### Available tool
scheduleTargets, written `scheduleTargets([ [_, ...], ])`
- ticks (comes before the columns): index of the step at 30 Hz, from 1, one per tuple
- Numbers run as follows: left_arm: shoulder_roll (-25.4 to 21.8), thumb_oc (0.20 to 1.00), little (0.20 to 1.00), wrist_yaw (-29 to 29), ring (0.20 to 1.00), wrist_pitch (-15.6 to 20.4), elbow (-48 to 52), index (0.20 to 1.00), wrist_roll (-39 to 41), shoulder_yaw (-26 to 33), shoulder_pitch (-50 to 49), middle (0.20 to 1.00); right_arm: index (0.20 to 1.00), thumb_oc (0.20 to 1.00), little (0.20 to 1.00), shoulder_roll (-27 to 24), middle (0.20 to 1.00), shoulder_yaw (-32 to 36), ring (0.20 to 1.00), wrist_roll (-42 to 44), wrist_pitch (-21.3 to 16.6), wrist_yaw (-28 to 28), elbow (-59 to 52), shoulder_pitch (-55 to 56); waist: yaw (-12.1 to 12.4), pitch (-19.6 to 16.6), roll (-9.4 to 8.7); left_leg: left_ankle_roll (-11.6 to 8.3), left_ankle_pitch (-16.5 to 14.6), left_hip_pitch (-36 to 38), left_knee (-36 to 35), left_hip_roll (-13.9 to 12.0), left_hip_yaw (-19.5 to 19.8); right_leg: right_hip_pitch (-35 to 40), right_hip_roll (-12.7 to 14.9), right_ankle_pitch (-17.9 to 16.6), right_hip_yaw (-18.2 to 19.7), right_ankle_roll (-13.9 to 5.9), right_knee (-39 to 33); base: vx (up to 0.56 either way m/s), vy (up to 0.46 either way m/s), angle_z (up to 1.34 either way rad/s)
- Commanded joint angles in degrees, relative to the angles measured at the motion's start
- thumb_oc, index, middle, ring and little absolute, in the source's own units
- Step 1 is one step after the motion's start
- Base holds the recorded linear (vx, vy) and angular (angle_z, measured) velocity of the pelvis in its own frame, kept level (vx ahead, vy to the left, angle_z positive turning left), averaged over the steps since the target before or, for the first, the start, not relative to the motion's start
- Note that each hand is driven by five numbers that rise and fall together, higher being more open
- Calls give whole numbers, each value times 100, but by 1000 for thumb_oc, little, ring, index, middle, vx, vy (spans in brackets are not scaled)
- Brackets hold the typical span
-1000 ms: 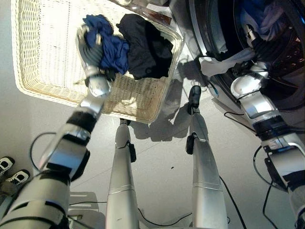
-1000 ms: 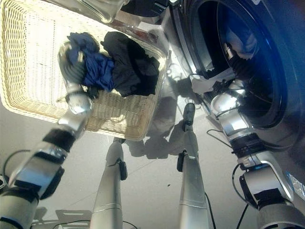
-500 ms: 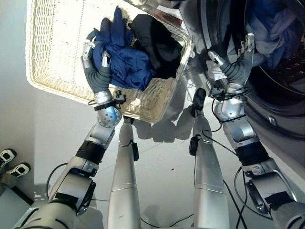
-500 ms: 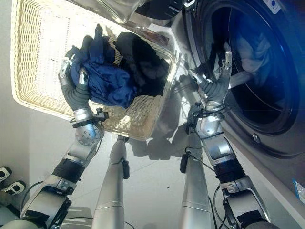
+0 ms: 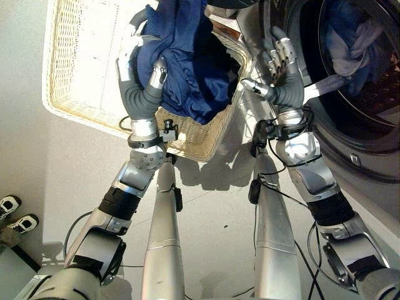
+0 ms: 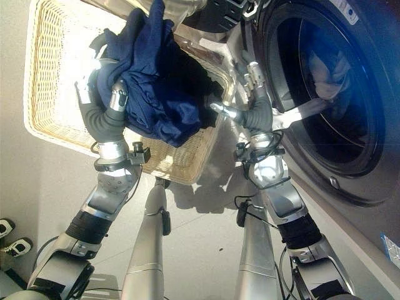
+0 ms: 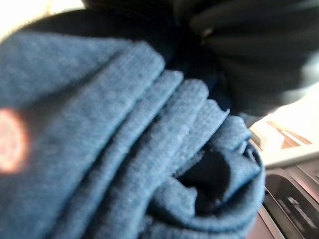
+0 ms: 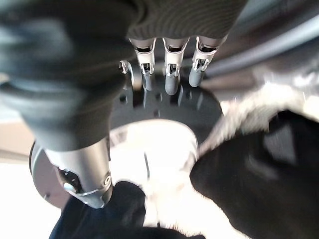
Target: Put the clothes into the washing machine.
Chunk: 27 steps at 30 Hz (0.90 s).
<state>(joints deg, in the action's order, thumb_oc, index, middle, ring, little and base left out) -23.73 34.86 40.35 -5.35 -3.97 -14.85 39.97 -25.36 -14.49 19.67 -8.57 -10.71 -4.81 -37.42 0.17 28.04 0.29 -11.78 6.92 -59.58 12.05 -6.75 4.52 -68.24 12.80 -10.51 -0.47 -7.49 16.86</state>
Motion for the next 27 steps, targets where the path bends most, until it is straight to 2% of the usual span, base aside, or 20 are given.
scheduleTargets([
  [1, -185, 200, 200, -101, 200, 52, 772, 200, -650, 27, 225, 200, 1000, 1000, 1000, -87, 1000, -76, 1000, 760, 90, 681, -677, 40, 0, 175, 72, 543, 26, -22, -39, 415, 65, 328, -193, -31, -335, -364, -7, 0, 0, 0],
  [2, -296, 200, 200, -75, 200, -124, 810, 200, -859, -61, 303, 200, 1000, 1000, 1000, -125, 1000, -183, 1000, 1297, 226, 1021, -674, 16, 8, 175, 55, 539, 44, -2, -32, 408, 57, 361, -181, -38, -361, -362, -17, 0, 0, 0],
  [3, -316, 200, 200, -89, 200, -146, 800, 200, -905, -86, 328, 200, 1000, 1000, 1000, -140, 1000, -236, 1000, 1540, 321, 1166, -664, -10, 13, 175, 50, 533, 50, 9, -37, 405, 53, 379, -178, -37, -370, -365, -26, 0, 0, 0],
  [6, -363, 200, 200, -182, 200, -111, 768, 200, -805, -149, 408, 200, 1000, 1000, 1000, -138, 1000, -343, 1000, 1661, 388, 1348, -634, -68, 23, 175, 44, 529, 69, 14, -54, 390, 49, 397, -170, -34, -390, -365, -38, 0, 0, 0],
  [10, -362, 200, 200, -117, 200, -232, 775, 200, -1132, -422, 600, 200, 1000, 1000, 1000, -73, 1000, -609, 1000, 2008, 562, 1569, -654, -217, 41, 175, 26, 524, 98, -7, -43, 401, 77, 395, -157, -56, -421, -368, -52, 0, 0, 0],
  [13, -333, 200, 200, -197, 200, -273, 753, 200, -1096, -550, 697, 200, 1000, 1000, 1000, 2, 1000, -732, 1000, 2053, 678, 1648, -636, -319, 54, 175, 26, 523, 122, -3, -57, 404, 84, 410, -159, -68, -432, -370, -69, 0, 0, 0],
  [21, -201, 200, 200, -325, 200, -240, 745, 200, -939, -818, 762, 200, 1000, 1000, 1000, 156, 1000, -893, 1000, 2082, 644, 1734, -662, -454, 70, 175, 16, 532, 127, -47, -22, 418, 104, 392, -158, -83, -448, -380, -76, 0, 0, 0],
  [22, -196, 200, 200, -362, 200, -230, 743, 200, -887, -828, 766, 200, 953, 953, 953, 170, 953, -895, 953, 2072, 640, 1731, -662, -465, 72, 175, 17, 533, 127, -48, -21, 420, 105, 392, -158, -85, -450, -379, -77, 0, 0, 0],
  [23, -174, 200, 200, -406, 200, -214, 744, 200, -857, -834, 765, 200, 683, 683, 683, 176, 683, -902, 683, 2085, 641, 1722, -674, -484, 74, 175, 16, 533, 128, -61, -14, 426, 109, 383, -159, -87, -451, -380, -79, 0, 0, 0],
  [24, -128, 200, 200, -456, 200, -173, 729, 200, -829, -875, 767, 200, 200, 200, 200, 220, 200, -912, 200, 2085, 625, 1670, -685, -516, 74, 175, 14, 535, 130, -57, -12, 432, 109, 387, -165, -94, -452, -381, -83, 0, 0, 0],
  [27, -54, 200, 200, -535, 200, -178, 743, 200, -791, -947, 791, 200, 200, 200, 200, 296, 200, -921, 200, 2080, 540, 1561, -676, -538, 77, 175, 20, 541, 133, -53, -17, 435, 109, 389, -154, -104, -456, -387, -89, 0, 0, 0],
])
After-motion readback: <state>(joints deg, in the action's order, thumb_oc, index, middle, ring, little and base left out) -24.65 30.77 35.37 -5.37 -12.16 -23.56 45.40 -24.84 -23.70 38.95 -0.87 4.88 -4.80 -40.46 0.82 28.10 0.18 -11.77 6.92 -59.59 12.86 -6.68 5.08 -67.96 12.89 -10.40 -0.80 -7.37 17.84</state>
